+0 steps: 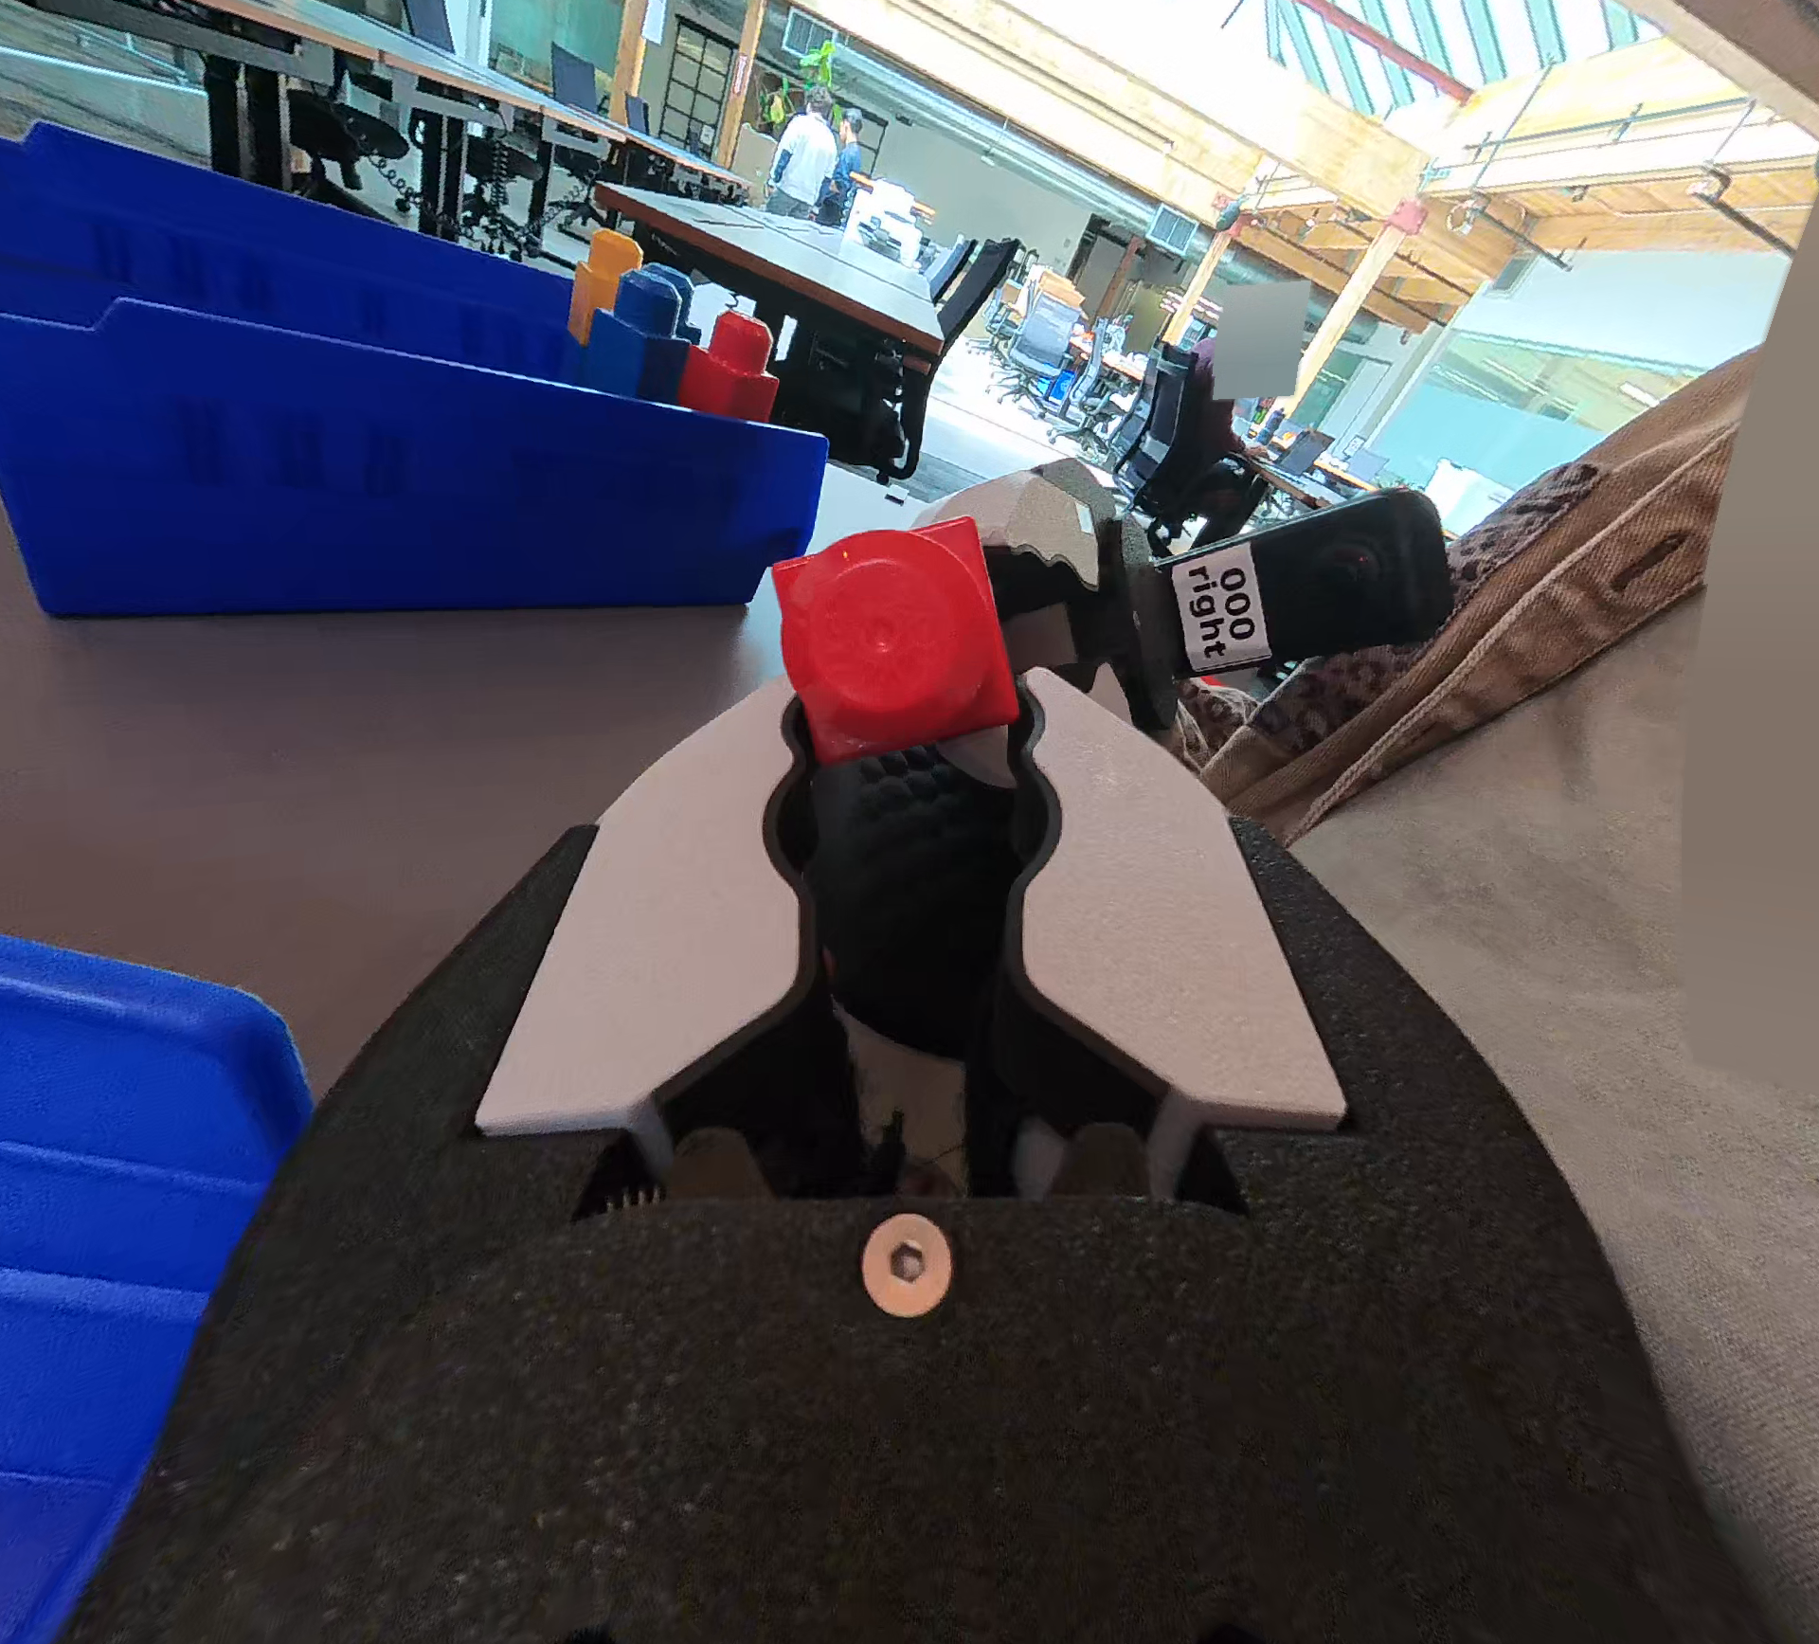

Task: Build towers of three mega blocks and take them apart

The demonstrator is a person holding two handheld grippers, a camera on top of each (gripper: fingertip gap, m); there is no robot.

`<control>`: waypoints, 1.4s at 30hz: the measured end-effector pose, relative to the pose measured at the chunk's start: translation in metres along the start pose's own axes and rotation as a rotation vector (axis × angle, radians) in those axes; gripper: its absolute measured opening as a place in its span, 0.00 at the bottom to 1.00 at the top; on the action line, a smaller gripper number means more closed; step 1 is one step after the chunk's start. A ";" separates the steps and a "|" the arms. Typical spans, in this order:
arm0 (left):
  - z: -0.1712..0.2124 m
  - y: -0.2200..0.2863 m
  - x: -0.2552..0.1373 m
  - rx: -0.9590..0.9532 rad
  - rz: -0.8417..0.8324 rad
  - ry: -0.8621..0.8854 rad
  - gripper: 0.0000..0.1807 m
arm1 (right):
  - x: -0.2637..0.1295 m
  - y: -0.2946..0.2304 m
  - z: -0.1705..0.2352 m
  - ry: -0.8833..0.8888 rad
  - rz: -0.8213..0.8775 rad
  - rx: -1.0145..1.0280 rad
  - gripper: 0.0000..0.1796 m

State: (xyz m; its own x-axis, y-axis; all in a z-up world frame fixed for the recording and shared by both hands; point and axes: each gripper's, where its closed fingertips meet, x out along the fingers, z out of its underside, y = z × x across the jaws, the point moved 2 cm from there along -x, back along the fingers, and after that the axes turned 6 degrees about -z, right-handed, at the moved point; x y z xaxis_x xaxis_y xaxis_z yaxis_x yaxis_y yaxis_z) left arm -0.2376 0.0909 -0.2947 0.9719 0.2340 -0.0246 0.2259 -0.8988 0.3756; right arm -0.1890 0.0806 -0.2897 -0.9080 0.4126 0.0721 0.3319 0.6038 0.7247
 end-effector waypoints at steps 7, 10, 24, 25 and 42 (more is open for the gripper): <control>0.006 -0.005 0.010 0.095 -0.078 -0.036 0.27 | 0.005 0.008 0.010 -0.072 0.036 0.035 0.20; 0.002 -0.011 0.006 0.171 -0.152 -0.019 0.31 | 0.000 0.019 0.012 -0.061 0.083 0.098 0.19; 0.001 -0.115 -0.203 0.098 -1.471 -0.829 0.27 | -0.008 0.031 0.006 -0.017 0.135 0.131 0.19; 0.009 -0.118 -0.206 0.069 -1.469 -0.892 0.27 | -0.008 0.031 0.006 -0.014 0.138 0.132 0.19; 0.015 -0.146 -0.184 -0.006 -1.372 -0.818 0.28 | -0.009 0.033 0.002 0.006 0.144 0.152 0.19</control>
State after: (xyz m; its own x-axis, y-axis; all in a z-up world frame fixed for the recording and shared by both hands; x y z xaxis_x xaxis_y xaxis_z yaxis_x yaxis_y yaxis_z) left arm -0.4482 0.1734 -0.3590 -0.1852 0.5731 -0.7983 0.9206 -0.1829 -0.3449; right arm -0.1691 0.0984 -0.2681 -0.8501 0.4979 0.1718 0.4924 0.6356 0.5947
